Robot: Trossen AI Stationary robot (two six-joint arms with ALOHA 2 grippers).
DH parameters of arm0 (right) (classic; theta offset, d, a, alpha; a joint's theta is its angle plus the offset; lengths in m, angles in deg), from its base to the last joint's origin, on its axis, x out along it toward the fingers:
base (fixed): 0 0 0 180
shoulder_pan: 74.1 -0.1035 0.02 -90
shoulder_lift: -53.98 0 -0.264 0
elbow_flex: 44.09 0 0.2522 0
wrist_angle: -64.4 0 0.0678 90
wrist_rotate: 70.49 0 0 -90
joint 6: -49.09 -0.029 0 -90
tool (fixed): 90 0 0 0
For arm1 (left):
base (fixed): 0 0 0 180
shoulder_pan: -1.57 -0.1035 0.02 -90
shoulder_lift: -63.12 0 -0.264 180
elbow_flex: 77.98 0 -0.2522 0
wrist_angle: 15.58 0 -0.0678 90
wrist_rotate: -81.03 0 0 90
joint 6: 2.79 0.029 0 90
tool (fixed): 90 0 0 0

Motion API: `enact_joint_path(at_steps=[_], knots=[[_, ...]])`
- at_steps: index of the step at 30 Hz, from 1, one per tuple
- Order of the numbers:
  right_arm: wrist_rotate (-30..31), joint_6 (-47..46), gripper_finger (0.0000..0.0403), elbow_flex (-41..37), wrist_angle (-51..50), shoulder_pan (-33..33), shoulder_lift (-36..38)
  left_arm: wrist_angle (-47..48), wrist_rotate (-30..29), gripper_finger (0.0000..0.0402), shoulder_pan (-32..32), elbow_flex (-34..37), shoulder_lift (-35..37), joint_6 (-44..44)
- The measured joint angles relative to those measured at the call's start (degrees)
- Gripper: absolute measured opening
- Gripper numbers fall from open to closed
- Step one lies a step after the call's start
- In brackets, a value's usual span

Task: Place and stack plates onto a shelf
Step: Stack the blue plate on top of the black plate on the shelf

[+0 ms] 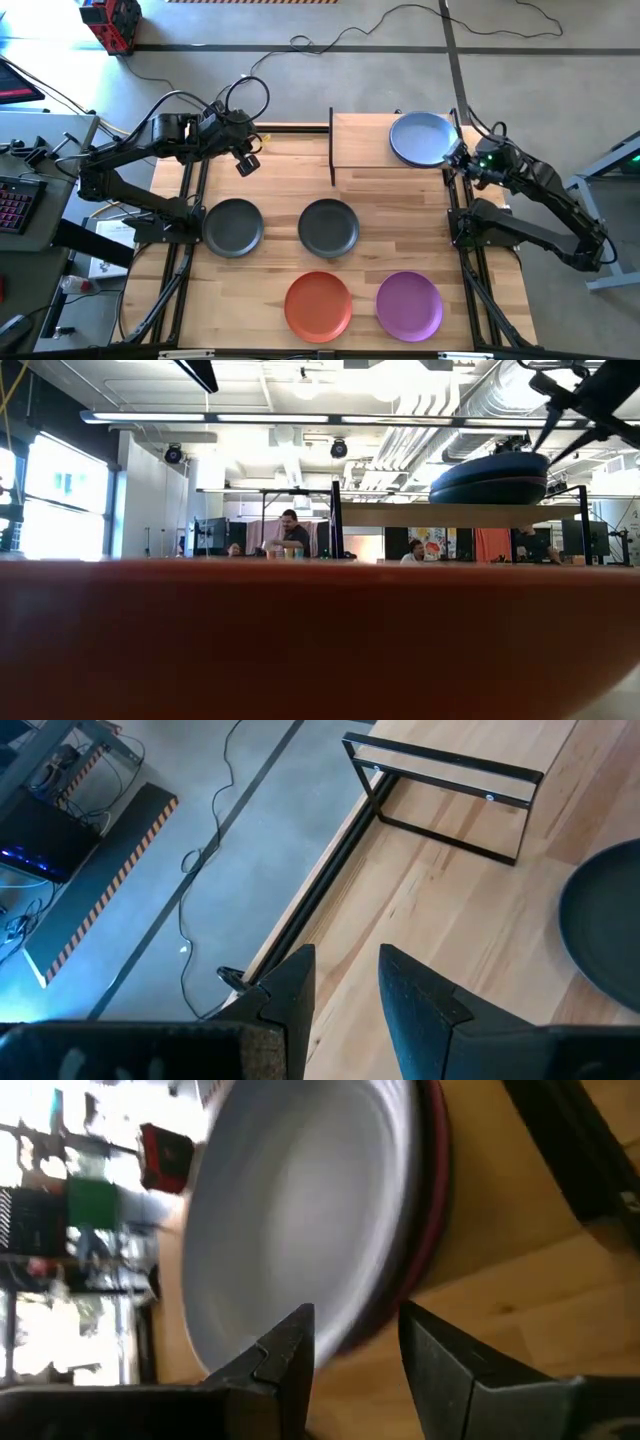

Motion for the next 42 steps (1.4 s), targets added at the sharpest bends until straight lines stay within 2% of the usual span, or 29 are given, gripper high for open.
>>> enact_joint_path(at_steps=[5,8,12,15,24,27,34,38,42], knots=[[-2.4,0.2,0.0129,0.0,-3.3,0.0,1.9,0.0,0.0,0.0102,0.0,0.0,0.0,0.0],[-4.7,1.0,0.0129,0.0,-0.7,0.0,2.2,0.0,0.0,0.0102,0.0,0.0,0.0,0.0],[-11.4,2.9,0.0129,0.0,6.1,-0.1,0.9,0.0,0.0,0.0102,0.0,0.0,0.0,0.0],[-14.1,5.0,0.0129,0.0,12.7,-1.4,-1.7,0.0,0.0,0.0102,0.0,0.0,0.0,0.0],[-14.2,14.7,0.0129,0.0,33.9,-10.2,-14.1,-1.3,0.0,0.0102,0.0,0.0,0.0,0.0],[-14.2,18.2,0.0129,0.7,38.0,-12.4,-18.0,-1.7,0.0,0.0102,0.0,0.0,0.0,0.0],[-14.0,28.3,0.0129,12.0,31.1,-13.7,-28.0,-1.7,0.0,0.0102,0.0,0.0,0.0,0.1],[-11.3,30.0,0.0129,21.9,17.8,-13.2,-35.3,-1.7,0.0,0.0102,0.0,0.0,0.0,0.1],[-11.1,29.7,0.0129,30.5,1.9,-12.8,-43.7,-1.7,0.0,0.0102,0.0,0.0,0.0,0.1]])
